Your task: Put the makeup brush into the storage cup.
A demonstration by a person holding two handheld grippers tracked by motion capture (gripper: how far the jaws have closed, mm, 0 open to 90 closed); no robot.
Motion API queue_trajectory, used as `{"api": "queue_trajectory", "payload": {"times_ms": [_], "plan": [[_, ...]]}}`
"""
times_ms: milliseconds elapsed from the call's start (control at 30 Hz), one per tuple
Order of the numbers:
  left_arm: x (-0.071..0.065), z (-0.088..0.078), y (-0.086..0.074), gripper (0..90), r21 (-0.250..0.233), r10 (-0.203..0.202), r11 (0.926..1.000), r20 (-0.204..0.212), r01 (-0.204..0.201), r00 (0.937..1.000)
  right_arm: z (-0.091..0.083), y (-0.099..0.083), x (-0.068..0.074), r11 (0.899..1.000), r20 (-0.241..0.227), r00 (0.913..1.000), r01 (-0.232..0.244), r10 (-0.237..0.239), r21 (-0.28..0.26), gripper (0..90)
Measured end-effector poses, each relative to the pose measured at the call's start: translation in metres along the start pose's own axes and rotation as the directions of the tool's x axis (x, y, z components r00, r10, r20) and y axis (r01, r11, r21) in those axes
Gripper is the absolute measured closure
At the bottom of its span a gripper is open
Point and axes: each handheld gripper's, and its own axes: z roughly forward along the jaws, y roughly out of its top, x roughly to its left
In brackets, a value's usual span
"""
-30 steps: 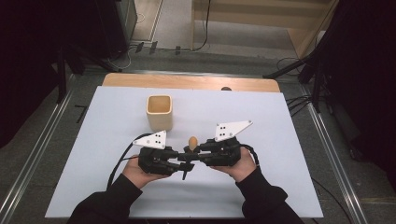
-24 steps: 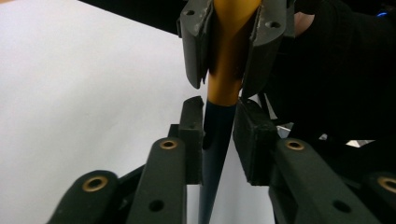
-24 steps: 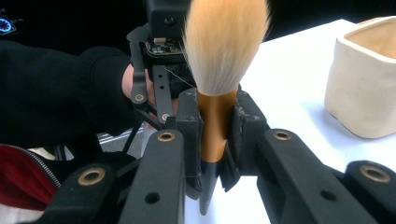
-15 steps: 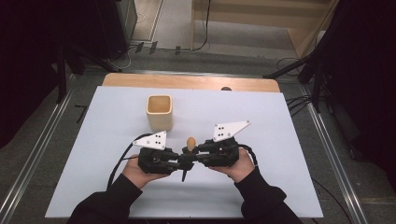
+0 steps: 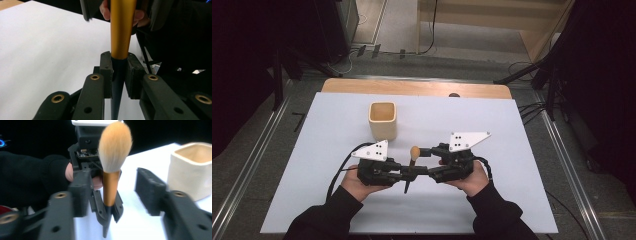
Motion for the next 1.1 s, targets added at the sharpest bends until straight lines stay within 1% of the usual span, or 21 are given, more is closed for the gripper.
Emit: {"api": "queue_trajectory", "payload": {"times_ms": [33,167,233,367,433,533,633,700,867,967,1100], "plan": [[0.0,-0.001,0.0,79.5,-0.002,-0.001,1.0,-0.001,0.001,1.0,-0.002,-0.001,0.0,1.0,0.01,0.9999,0.0,0.0,-0.01,37.8],[0.002,-0.005,0.0,79.5,0.0,-0.002,1.0,-0.008,0.002,1.0,-0.008,-0.007,0.001,1.0,0.035,0.9994,0.008,-0.007,-0.027,32.0],[0.002,-0.007,0.0,79.5,-0.005,-0.007,1.0,-0.008,0.007,0.9999,-0.009,-0.01,0.001,0.999,0.053,0.9983,0.025,-0.023,-0.03,30.2],[0.003,-0.01,-0.001,79.5,-0.011,-0.01,0.9999,-0.018,0.01,0.9998,-0.011,-0.015,0.001,0.999,0.081,0.9962,0.036,-0.033,-0.036,26.6],[0.004,-0.012,-0.001,79.5,-0.01,-0.012,0.9999,-0.023,0.012,0.9997,-0.012,-0.018,0.0,0.998,0.1,0.9938,0.053,-0.049,-0.038,26.1],[0.005,-0.014,-0.001,79.5,-0.013,-0.015,0.9998,-0.029,0.014,0.9995,-0.012,-0.025,-0.002,0.996,0.154,0.9853,0.08,-0.074,-0.032,22.3],[0.006,-0.016,-0.001,79.5,-0.013,-0.015,0.9998,-0.035,0.015,0.9993,-0.014,-0.031,-0.004,0.997,0.185,0.9802,0.076,-0.071,-0.02,20.2],[0.007,-0.018,-0.002,79.5,-0.011,-0.026,0.9996,-0.042,0.025,0.9988,-0.015,-0.034,-0.004,0.998,0.187,0.9804,0.067,-0.063,-0.019,20.2],[0.008,-0.021,-0.002,79.5,-0.012,-0.031,0.9995,-0.05,0.03,0.9983,-0.022,-0.037,-0.004,0.997,0.206,0.9768,0.066,-0.058,-0.033,20.2],[0.008,-0.023,-0.003,79.5,-0.009,-0.029,0.9995,-0.054,0.029,0.9981,-0.027,-0.04,-0.006,0.998,0.218,0.9752,0.048,-0.036,-0.05,20.1],[0.007,-0.027,-0.003,79.5,-0.015,-0.029,0.9995,-0.061,0.028,0.9977,-0.033,-0.044,-0.007,0.997,0.243,0.9695,0.045,-0.03,-0.056,20.1]]}}
